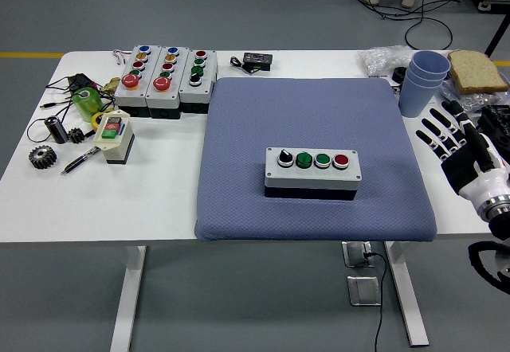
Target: Pick up the button,place it on the desk,press the button,press the button
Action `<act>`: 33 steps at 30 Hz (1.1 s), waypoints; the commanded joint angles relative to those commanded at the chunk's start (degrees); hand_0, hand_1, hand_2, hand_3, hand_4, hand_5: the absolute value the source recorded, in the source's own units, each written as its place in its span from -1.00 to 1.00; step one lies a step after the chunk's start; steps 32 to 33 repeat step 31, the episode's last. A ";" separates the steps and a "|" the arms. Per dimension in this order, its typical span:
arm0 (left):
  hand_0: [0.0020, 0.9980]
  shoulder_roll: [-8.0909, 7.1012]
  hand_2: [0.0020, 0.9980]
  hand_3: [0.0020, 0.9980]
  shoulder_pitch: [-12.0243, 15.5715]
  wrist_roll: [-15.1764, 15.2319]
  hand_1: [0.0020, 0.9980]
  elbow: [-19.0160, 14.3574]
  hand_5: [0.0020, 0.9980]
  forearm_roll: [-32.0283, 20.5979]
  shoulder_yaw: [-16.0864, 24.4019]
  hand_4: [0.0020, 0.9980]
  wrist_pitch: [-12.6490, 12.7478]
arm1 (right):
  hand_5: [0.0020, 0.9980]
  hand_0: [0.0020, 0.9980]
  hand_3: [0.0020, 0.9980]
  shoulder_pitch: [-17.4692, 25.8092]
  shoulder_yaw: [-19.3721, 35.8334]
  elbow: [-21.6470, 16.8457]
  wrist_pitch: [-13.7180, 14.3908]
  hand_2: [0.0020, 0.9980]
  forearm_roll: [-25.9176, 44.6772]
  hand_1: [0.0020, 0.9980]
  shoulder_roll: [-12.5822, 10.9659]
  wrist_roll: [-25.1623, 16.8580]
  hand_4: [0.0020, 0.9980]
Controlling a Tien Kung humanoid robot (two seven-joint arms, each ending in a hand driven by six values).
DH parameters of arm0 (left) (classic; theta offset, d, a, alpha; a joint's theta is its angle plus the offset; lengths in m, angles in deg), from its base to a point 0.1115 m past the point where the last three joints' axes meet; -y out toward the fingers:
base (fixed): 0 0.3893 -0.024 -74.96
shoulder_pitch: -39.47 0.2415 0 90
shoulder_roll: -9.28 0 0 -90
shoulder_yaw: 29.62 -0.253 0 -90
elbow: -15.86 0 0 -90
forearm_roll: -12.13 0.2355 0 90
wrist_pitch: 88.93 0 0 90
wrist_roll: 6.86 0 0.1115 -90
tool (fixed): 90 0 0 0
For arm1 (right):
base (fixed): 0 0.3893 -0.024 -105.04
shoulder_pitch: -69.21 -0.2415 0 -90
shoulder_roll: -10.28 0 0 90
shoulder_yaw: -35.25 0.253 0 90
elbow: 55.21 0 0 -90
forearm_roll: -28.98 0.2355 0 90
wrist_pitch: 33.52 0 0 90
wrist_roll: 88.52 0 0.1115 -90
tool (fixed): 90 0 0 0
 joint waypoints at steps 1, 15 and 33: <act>0.25 -0.01 0.35 0.18 -0.05 0.05 0.32 0.00 0.31 -0.17 -0.16 -0.32 0.03 | -0.22 0.42 0.30 0.03 0.06 -0.03 0.01 0.36 0.03 0.26 -0.07 0.01 0.61; 0.25 -0.06 0.35 0.18 -0.16 0.08 0.33 0.00 0.31 -0.41 -0.47 -0.32 0.10 | -0.24 0.41 0.29 0.18 0.89 -0.11 0.03 0.35 0.08 0.26 -0.14 -0.06 0.60; 0.25 -0.20 0.35 0.18 -0.32 0.08 0.32 0.00 0.31 -0.70 -0.98 -0.32 0.09 | -0.25 0.41 0.29 0.26 0.81 -0.14 0.23 0.35 0.28 0.26 -0.17 -0.10 0.59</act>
